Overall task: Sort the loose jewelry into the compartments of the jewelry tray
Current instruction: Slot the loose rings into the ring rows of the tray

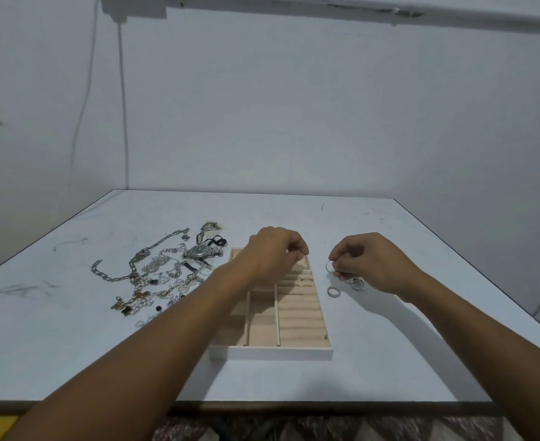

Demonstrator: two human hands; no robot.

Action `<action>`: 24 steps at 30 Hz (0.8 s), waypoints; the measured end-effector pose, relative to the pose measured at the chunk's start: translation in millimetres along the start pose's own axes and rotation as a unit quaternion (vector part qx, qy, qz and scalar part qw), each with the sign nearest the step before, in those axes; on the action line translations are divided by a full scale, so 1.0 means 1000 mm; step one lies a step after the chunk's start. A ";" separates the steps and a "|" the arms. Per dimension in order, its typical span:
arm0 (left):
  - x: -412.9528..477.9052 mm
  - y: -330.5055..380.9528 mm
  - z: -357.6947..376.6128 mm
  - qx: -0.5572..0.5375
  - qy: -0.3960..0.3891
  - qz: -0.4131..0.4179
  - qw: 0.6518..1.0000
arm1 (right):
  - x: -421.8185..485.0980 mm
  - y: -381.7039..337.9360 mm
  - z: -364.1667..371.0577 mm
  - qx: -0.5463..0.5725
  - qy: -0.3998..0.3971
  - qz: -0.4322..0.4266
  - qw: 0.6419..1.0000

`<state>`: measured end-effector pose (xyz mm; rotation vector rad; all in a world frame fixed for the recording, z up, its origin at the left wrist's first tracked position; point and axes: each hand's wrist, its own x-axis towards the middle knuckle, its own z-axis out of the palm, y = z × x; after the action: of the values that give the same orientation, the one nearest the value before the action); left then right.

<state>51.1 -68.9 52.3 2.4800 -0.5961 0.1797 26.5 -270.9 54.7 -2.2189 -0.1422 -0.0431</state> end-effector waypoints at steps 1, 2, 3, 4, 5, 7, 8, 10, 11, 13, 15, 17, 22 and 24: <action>-0.004 -0.002 -0.003 0.001 0.002 0.001 1.000 | -0.002 -0.003 0.003 -0.007 -0.004 -0.004 1.000; -0.008 -0.005 -0.006 0.003 0.004 0.003 1.000 | -0.004 -0.006 0.005 -0.017 -0.008 -0.008 1.000; -0.012 -0.007 -0.009 0.003 0.006 0.004 1.000 | -0.005 -0.008 0.008 -0.029 -0.011 -0.012 0.999; -0.015 -0.009 -0.011 -0.001 0.008 0.004 1.000 | -0.006 -0.010 0.011 -0.042 -0.012 -0.018 0.999; -0.018 -0.011 -0.012 -0.006 0.011 0.003 1.000 | -0.006 -0.012 0.014 -0.053 -0.013 -0.024 0.998; -0.024 -0.015 -0.015 -0.018 0.015 -0.002 1.000 | -0.007 -0.015 0.020 -0.077 -0.016 -0.035 0.996; -0.027 -0.017 -0.016 -0.021 0.016 -0.006 1.000 | -0.007 -0.015 0.023 -0.087 -0.019 -0.041 0.995; -0.032 -0.019 -0.018 -0.024 0.015 -0.009 1.000 | -0.008 -0.016 0.028 -0.098 -0.029 -0.048 0.994; -0.034 -0.020 -0.018 -0.026 0.015 -0.010 0.999 | -0.008 -0.016 0.031 -0.102 -0.033 -0.051 0.993; -0.038 -0.021 -0.019 -0.026 0.014 -0.010 1.000 | -0.009 -0.016 0.033 -0.109 -0.035 -0.057 0.992; -0.041 -0.022 -0.019 -0.024 0.014 -0.014 1.000 | -0.010 -0.016 0.035 -0.109 -0.038 -0.064 0.991; -0.043 -0.023 -0.019 -0.026 0.015 -0.015 0.999 | -0.011 -0.017 0.037 -0.106 -0.039 -0.065 0.991; -0.046 -0.023 -0.018 -0.034 0.012 -0.022 0.999 | -0.010 -0.014 0.039 -0.111 -0.043 -0.060 0.991; -0.047 -0.022 -0.018 -0.038 0.010 -0.022 0.999 | -0.010 -0.012 0.039 -0.114 -0.043 -0.057 0.991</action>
<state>19.0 -25.2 44.5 2.4130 -0.5294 0.1629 14.6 -233.4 39.6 -2.4389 -0.3254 -0.0270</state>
